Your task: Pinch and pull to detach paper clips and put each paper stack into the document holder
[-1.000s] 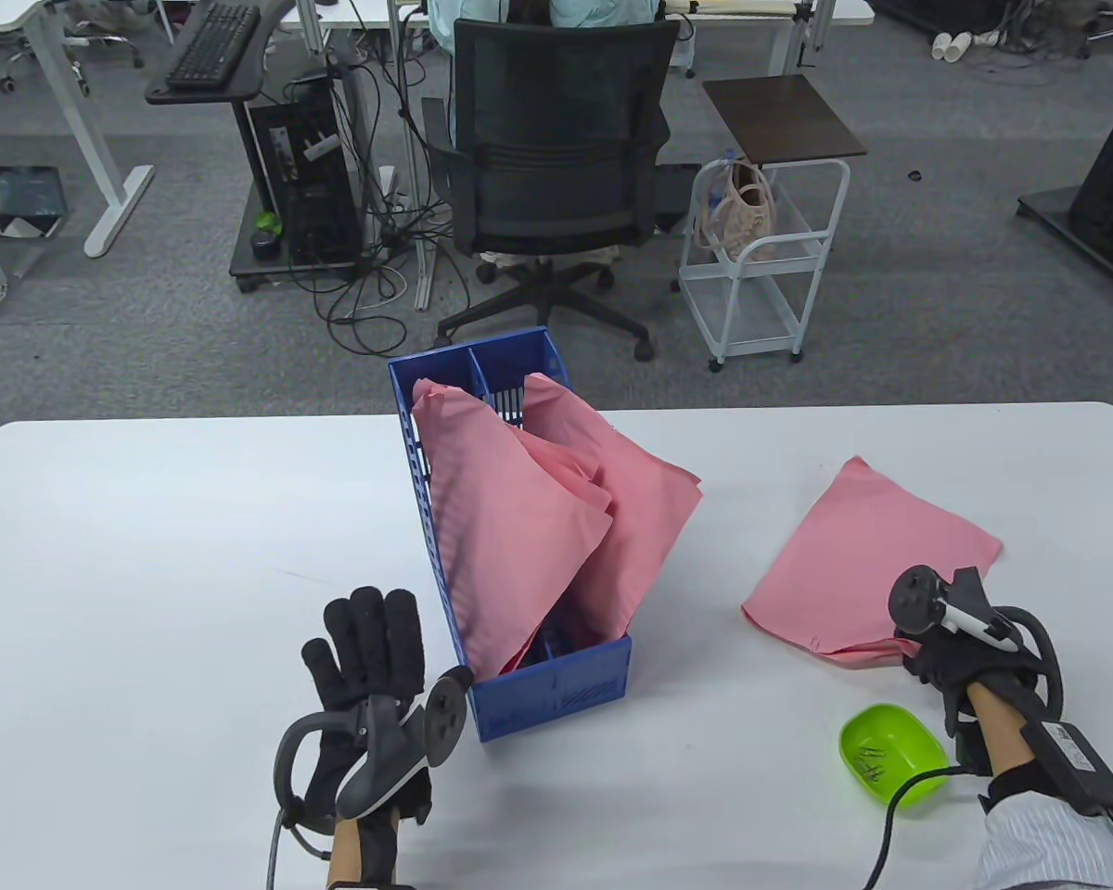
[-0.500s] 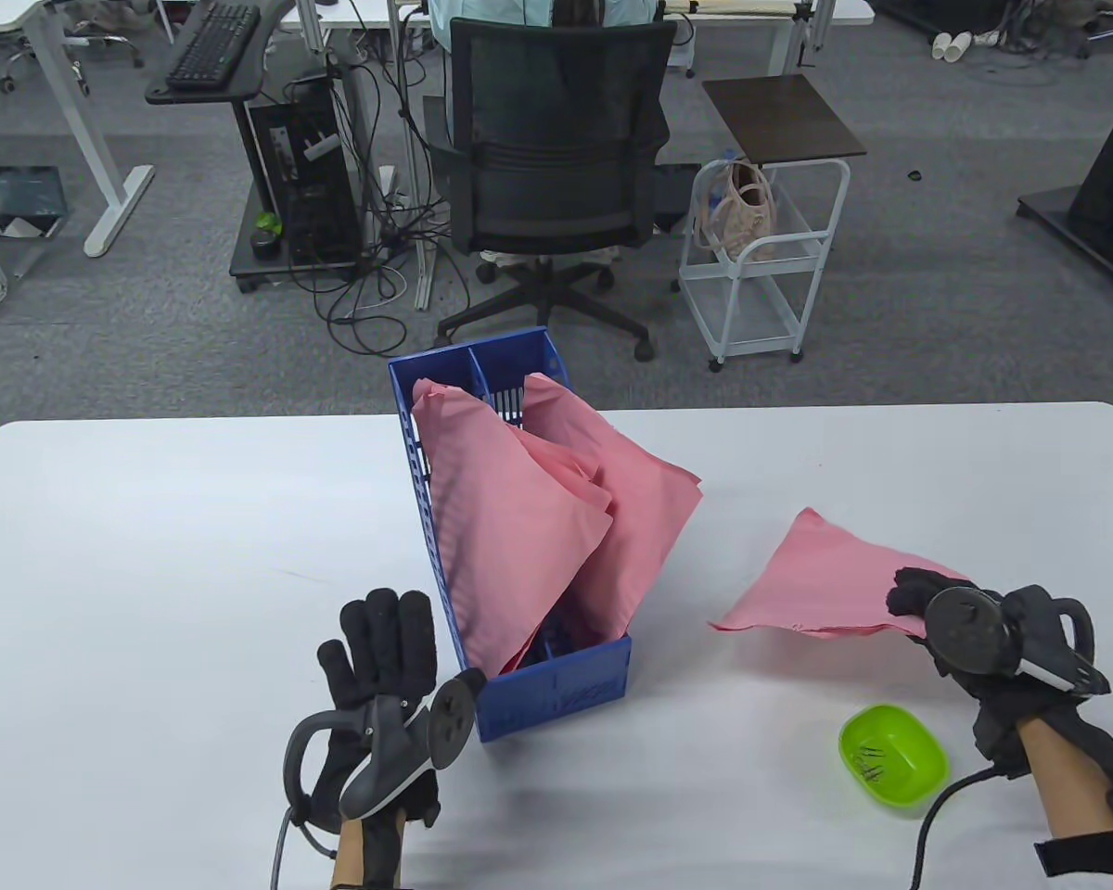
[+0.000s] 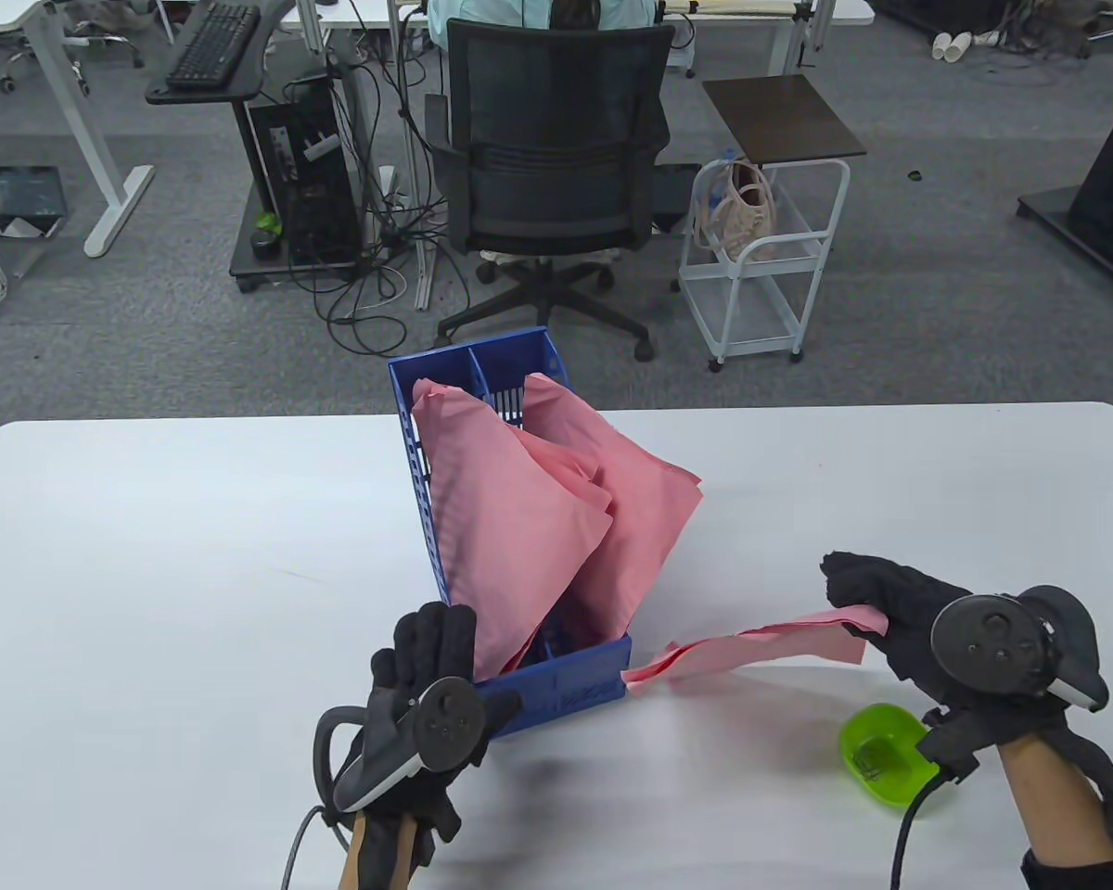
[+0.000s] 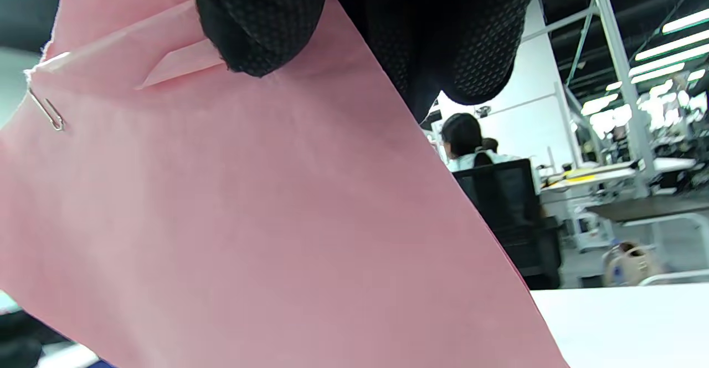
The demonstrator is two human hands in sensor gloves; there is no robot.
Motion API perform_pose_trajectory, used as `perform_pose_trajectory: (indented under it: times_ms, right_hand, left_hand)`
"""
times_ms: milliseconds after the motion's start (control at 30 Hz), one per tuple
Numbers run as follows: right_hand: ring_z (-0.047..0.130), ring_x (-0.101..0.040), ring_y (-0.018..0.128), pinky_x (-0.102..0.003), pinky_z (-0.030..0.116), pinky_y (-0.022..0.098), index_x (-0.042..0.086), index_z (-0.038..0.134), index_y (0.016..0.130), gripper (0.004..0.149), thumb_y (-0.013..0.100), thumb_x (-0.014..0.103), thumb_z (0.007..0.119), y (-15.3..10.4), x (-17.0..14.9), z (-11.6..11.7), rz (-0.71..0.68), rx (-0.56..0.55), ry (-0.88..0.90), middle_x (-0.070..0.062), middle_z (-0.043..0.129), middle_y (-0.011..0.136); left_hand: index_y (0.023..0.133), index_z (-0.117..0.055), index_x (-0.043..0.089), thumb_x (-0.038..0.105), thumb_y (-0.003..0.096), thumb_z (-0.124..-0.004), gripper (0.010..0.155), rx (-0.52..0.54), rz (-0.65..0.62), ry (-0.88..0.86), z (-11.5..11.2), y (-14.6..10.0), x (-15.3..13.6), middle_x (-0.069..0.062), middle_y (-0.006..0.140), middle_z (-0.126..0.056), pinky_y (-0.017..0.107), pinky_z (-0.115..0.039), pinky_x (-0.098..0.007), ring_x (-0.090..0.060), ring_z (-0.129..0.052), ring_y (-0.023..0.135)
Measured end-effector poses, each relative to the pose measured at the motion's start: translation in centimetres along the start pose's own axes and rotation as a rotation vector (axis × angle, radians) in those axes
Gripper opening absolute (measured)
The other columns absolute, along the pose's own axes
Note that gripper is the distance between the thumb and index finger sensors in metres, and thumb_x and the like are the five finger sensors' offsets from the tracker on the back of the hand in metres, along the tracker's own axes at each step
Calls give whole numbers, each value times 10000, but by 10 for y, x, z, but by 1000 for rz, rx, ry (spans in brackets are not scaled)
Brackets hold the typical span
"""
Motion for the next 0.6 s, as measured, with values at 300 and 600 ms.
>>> perform_pose_trajectory:
  times_ms: [300,600]
  right_hand:
    - [905,-277,854,-406,764,647,309,583,925,405,539,283,704,6,0,24,-61,-52,359,-76,765,1029]
    - [926,-267,821,-392,777,626,287,586,940,406,549,293,697,8,-4,47,-85,-88,524,-80,786,1010]
  left_hand:
    - [1213,-130,93,734,407,-543,1109,85,-302,-281,27,-8,28,-250,1252,-234,778,-410,-714,-529,-342,1153]
    - [1212,-385,171,627,478,-687,915,102,-419,-445,79,4,69,-156,1215,-569,748,-661,-626,-396,-767,1063]
Point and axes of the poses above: the tracker on the back of each hand, its own x axis roughly to the thumb side, its own y axis roughly from the wrist to the fingertips, z = x × y, the point moved 1 cm from there along y, roughly from the wrist to the fingertips
